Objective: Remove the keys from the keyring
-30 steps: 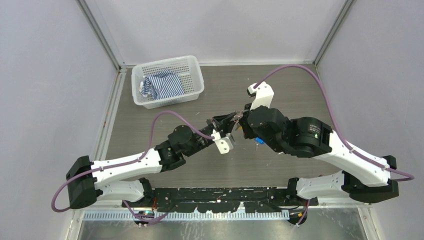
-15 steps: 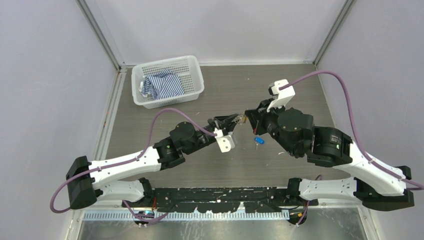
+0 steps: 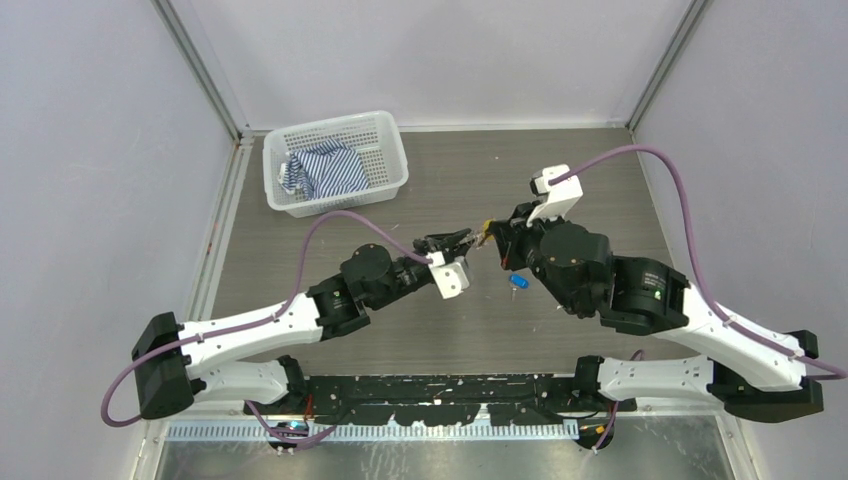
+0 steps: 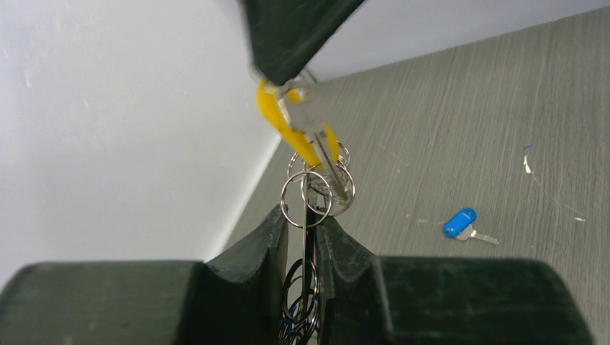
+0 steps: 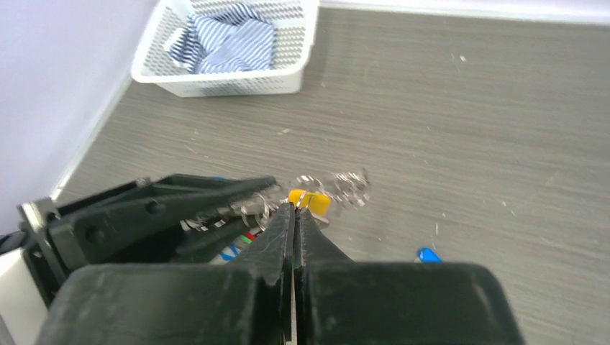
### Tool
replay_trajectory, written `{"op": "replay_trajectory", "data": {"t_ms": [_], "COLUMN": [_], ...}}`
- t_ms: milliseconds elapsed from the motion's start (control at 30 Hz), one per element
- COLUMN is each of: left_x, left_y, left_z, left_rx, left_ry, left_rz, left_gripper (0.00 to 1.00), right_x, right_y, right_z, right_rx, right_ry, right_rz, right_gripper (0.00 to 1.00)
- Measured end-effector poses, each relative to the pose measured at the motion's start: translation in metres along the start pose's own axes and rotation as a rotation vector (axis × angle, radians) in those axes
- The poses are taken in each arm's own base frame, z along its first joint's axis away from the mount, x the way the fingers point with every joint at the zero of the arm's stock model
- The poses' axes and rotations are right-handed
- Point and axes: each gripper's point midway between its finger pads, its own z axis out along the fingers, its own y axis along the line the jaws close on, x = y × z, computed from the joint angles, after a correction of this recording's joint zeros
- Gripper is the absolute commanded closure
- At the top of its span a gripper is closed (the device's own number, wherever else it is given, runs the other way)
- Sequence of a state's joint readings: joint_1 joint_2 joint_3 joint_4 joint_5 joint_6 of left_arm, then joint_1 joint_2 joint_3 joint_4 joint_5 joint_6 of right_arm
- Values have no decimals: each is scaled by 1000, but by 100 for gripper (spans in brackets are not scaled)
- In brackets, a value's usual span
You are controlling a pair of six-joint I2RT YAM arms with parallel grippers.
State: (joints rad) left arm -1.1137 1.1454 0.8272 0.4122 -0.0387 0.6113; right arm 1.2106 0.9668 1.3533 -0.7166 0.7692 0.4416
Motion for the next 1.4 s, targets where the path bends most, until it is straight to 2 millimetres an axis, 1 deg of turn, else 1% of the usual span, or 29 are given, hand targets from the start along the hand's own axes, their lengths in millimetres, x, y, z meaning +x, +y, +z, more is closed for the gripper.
{"op": "replay_trajectory", "data": {"t_ms": [33, 67, 133, 233, 267, 367, 433, 467, 500, 533, 567, 633, 667, 700, 733, 767, 800, 833, 933, 967, 1000, 1100, 1233, 1333, 1400], "left_x": [7, 18, 45, 90, 107, 148, 172, 180, 190, 196, 200, 207, 206, 208, 210, 211, 211, 212, 211, 211, 210, 201, 179, 158, 140], "left_y": [1, 3, 3, -4, -9, -21, -30, -34, -39, -42, -44, -45, -44, -42, -39, -34, -31, -27, -19, -16, -13, -3, 21, 40, 53], "left_z": [-1, -1, -3, -5, -7, -12, -16, -17, -19, -19, -20, -21, -20, -20, -19, -19, -18, -18, -16, -16, -15, -13, -16, -16, -16], "left_rx": [-14, -34, -77, -126, -139, -182, -209, -217, -229, -240, -249, -270, -282, -292, -304, -323, -333, -347, -366, -369, -371, -360, -378, -411, -429], "left_ry": [16, 41, 107, 230, 276, 388, 455, 477, 504, 519, 527, 545, 548, 549, 558, 562, 566, 567, 581, 596, 600, 610, 599, 578, 564], "left_rz": [-20, -51, -108, -193, -221, -300, -356, -376, -406, -431, -452, -501, -533, -545, -560, -588, -599, -617, -661, -672, -678, -698, -751, -798, -827], "left_gripper": [100, 100, 100, 100, 100, 100, 100, 100, 100, 97, 90, 66, 53, 45, 31, 14, 4, 0, 0, 0, 0, 0, 0, 0, 0], "right_x": [5, 12, 31, 71, 90, 137, 164, 176, 186, 196, 205, 222, 229, 235, 238, 240, 243, 244, 239, 230, 227, 200, 166, 142, 119], "right_y": [-4, -9, -24, -55, -67, -93, -104, -109, -113, -118, -122, -131, -136, -139, -141, -143, -144, -145, -145, -142, -142, -139, -143, -147, -147], "right_z": [3, 7, 18, 37, 43, 52, 58, 61, 64, 67, 70, 75, 78, 80, 82, 85, 88, 89, 93, 97, 98, 108, 114, 109, 103], "right_rx": [21, 42, 100, 197, 233, 303, 329, 340, 349, 358, 366, 385, 395, 403, 407, 409, 410, 410, 399, 387, 385, 368, 375, 387, 387], "right_ry": [10, 23, 61, 146, 188, 297, 364, 393, 417, 438, 462, 506, 526, 548, 562, 571, 579, 586, 588, 573, 567, 508, 422, 347, 280], "right_rz": [4, 10, 26, 52, 58, 82, 110, 126, 139, 157, 176, 211, 227, 240, 251, 260, 266, 269, 271, 273, 276, 288, 304, 307, 309], "right_gripper": [99, 99, 99, 99, 99, 99, 99, 99, 97, 92, 84, 73, 66, 59, 52, 47, 42, 39, 33, 32, 30, 23, 18, 15, 14]}}
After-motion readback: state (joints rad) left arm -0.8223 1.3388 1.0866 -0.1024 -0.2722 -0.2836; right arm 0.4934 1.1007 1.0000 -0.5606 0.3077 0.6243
